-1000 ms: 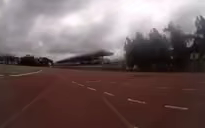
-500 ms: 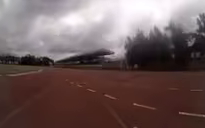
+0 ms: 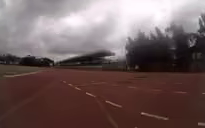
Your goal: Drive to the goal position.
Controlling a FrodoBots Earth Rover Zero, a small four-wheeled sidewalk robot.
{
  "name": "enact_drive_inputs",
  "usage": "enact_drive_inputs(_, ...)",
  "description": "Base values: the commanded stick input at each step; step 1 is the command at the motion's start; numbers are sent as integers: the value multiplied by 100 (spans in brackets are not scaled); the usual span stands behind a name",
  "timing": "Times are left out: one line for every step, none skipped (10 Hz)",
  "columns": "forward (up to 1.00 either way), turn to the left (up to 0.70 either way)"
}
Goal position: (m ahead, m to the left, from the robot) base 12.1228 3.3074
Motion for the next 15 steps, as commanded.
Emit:
enact_drive_inputs(70,0)
enact_drive_inputs(70,0)
enact_drive_inputs(70,0)
enact_drive_inputs(70,0)
enact_drive_inputs(70,0)
enact_drive_inputs(70,0)
enact_drive_inputs(70,0)
enact_drive_inputs(70,0)
enact_drive_inputs(70,0)
enact_drive_inputs(70,0)
enact_drive_inputs(70,0)
enact_drive_inputs(70,0)
enact_drive_inputs(70,0)
enact_drive_inputs(70,0)
enact_drive_inputs(70,0)
